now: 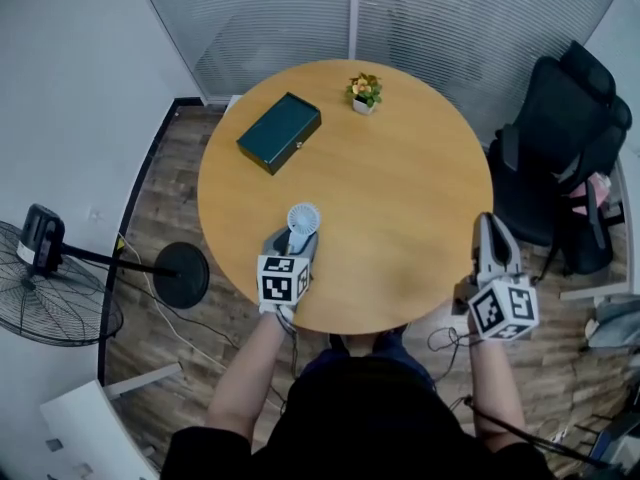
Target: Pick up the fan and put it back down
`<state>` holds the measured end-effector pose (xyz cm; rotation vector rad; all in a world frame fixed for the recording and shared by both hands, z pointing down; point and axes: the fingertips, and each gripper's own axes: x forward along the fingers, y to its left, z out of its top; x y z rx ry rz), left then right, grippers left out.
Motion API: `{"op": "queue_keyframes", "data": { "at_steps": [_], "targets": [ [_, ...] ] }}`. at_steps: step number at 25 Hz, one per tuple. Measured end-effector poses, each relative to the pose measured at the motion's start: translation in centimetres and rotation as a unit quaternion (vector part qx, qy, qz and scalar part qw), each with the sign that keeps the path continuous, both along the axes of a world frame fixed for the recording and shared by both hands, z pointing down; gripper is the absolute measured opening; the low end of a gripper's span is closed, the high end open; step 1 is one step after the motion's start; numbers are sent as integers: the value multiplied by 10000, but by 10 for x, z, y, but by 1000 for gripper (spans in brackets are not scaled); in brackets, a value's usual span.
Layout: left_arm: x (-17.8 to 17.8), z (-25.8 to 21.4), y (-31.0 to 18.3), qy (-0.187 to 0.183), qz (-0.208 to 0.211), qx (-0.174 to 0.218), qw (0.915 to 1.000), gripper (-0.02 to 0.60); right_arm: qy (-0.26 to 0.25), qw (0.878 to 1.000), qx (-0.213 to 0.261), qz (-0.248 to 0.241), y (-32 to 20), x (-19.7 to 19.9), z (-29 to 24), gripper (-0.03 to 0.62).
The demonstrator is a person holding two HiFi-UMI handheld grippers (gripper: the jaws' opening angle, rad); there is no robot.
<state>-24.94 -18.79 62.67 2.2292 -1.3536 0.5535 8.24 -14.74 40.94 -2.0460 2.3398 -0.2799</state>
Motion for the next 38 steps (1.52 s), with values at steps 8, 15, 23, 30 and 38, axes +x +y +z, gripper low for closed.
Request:
{"op": "queue_keyframes", "data": {
  "at_steps": [8,15,23,30,38],
  "targets": [
    [-12,86,-17,-446,82,-759,9961,215,188,9991,-250,281,10,8,19,38],
    [-2,119,-30,-890,410,-1034,9898,215,172,9984,-347,406,11,15,32,35],
    [1,139,-27,-962,412,-1238,9868,216,160,9985,-412,329,3,13,43,35],
    [-9,104,-16,-677,352,-1170,9902,256,132,9990,-406,130,-14,6,41,35],
    [-22,-6,-26,-250,-299,-318,9987,255,18,9993,-137,-346,-45,-1,17,34]
  ]
}}
